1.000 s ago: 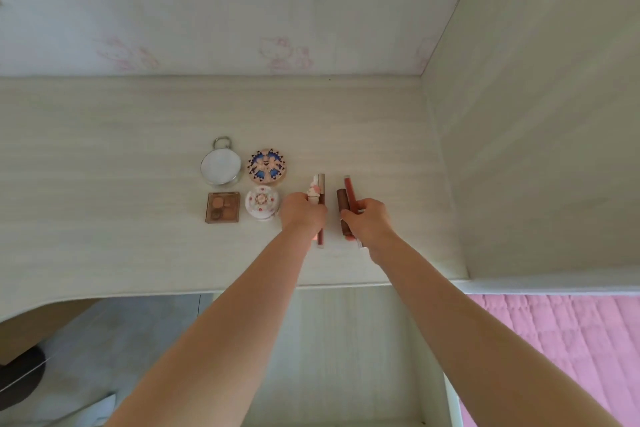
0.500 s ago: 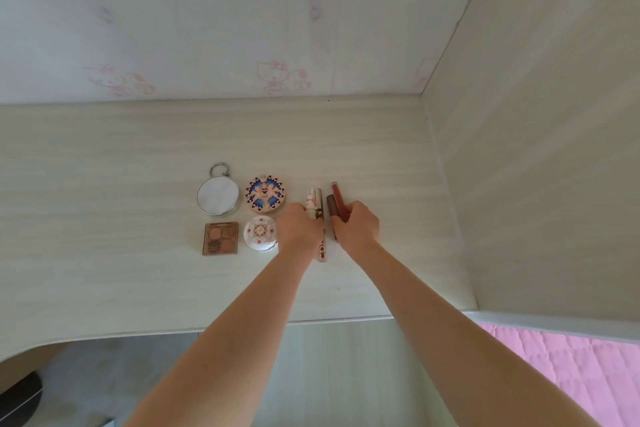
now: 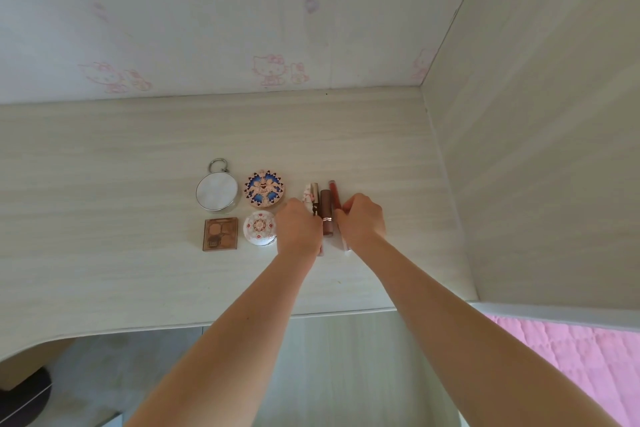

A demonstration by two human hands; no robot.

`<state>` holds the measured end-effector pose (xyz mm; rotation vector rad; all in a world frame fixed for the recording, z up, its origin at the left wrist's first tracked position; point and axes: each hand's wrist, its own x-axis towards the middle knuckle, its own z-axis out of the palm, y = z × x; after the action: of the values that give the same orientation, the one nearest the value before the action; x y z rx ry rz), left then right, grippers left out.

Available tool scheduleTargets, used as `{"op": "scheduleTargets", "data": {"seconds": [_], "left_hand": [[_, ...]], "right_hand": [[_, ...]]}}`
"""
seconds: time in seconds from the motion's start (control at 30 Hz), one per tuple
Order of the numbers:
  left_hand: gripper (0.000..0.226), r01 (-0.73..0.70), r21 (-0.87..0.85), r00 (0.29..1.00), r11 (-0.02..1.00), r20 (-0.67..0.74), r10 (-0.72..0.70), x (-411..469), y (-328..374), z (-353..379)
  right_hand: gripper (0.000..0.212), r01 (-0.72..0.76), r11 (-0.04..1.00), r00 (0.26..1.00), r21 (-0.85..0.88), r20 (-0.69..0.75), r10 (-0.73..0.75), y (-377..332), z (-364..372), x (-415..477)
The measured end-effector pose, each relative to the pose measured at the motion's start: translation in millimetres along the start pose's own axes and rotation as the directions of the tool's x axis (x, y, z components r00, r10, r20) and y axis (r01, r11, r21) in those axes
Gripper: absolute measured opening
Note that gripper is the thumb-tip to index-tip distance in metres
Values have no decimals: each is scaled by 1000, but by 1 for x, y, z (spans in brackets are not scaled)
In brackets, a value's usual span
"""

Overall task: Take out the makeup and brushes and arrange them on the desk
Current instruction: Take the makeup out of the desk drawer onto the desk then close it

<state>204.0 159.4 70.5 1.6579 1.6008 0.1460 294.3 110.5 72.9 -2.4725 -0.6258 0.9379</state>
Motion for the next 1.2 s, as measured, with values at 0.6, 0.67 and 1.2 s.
{"op": "scheduleTargets", "data": {"seconds": [0.6, 0.67, 1.2], "left_hand": [[28, -347, 361, 928, 865, -1, 372, -41, -26, -4], [31, -408, 428, 891, 807, -8, 455, -55, -37, -9], [35, -611, 481, 760, 629, 131, 637, -195, -173, -10]], "right_hand": [[34, 357, 928, 934, -102, 58, -353, 35, -17, -39], [37, 421, 890, 906, -173, 50, -419, 45, -20, -51], [38, 587, 745, 806, -315, 143, -575, 167, 15, -189]]}}
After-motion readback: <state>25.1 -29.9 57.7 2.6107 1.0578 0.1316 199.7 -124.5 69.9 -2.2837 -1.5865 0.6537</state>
